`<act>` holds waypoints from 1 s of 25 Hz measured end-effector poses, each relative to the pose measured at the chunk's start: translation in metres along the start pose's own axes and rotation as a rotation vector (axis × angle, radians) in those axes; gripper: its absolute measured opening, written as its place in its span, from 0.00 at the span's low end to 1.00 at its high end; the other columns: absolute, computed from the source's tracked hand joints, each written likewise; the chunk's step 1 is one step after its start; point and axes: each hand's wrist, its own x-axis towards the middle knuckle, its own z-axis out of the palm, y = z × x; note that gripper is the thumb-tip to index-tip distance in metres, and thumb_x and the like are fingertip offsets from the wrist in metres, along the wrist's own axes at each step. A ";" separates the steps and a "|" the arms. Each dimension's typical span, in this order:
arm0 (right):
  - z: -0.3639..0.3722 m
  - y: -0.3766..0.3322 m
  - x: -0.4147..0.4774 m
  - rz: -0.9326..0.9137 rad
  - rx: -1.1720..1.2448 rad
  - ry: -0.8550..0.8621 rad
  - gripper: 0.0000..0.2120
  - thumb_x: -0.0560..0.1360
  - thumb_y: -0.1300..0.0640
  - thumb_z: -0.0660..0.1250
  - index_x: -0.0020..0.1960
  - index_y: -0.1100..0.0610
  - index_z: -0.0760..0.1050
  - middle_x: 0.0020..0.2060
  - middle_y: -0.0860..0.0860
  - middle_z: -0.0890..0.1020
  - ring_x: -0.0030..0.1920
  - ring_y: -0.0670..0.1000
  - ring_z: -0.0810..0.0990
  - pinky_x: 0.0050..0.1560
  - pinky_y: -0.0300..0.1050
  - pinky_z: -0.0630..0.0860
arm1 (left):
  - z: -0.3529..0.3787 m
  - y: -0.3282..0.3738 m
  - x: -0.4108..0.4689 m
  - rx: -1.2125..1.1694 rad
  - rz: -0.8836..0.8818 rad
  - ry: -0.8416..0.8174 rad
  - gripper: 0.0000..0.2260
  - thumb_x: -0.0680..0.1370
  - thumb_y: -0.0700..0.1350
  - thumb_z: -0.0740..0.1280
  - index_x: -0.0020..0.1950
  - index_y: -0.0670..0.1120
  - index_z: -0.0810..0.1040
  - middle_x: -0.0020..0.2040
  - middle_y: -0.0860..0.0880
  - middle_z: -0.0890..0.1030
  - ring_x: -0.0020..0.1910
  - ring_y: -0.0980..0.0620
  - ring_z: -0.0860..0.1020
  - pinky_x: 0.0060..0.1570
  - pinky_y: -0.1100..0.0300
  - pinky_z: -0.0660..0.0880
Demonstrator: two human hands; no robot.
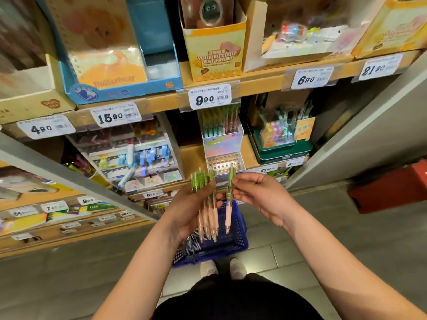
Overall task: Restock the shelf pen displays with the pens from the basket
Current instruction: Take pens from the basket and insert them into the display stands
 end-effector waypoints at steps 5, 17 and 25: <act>-0.006 -0.001 0.031 -0.074 -0.009 0.066 0.08 0.75 0.64 0.72 0.54 0.63 0.82 0.41 0.56 0.86 0.42 0.49 0.85 0.45 0.38 0.82 | -0.004 0.009 0.040 -0.027 0.018 0.015 0.22 0.74 0.43 0.74 0.65 0.38 0.78 0.45 0.41 0.86 0.40 0.47 0.85 0.40 0.57 0.82; -0.053 0.007 0.136 -0.180 -0.074 0.027 0.06 0.77 0.64 0.71 0.53 0.61 0.82 0.40 0.52 0.87 0.41 0.48 0.85 0.46 0.39 0.81 | 0.000 -0.011 0.162 0.045 0.207 0.056 0.05 0.78 0.48 0.73 0.49 0.49 0.88 0.42 0.43 0.85 0.40 0.49 0.84 0.41 0.57 0.82; -0.057 -0.063 0.197 -0.690 -0.221 0.196 0.05 0.77 0.64 0.70 0.47 0.55 0.83 0.38 0.51 0.87 0.42 0.50 0.87 0.46 0.39 0.82 | 0.006 -0.016 0.204 0.058 0.347 0.089 0.06 0.80 0.48 0.70 0.46 0.52 0.86 0.38 0.46 0.84 0.38 0.49 0.83 0.41 0.55 0.81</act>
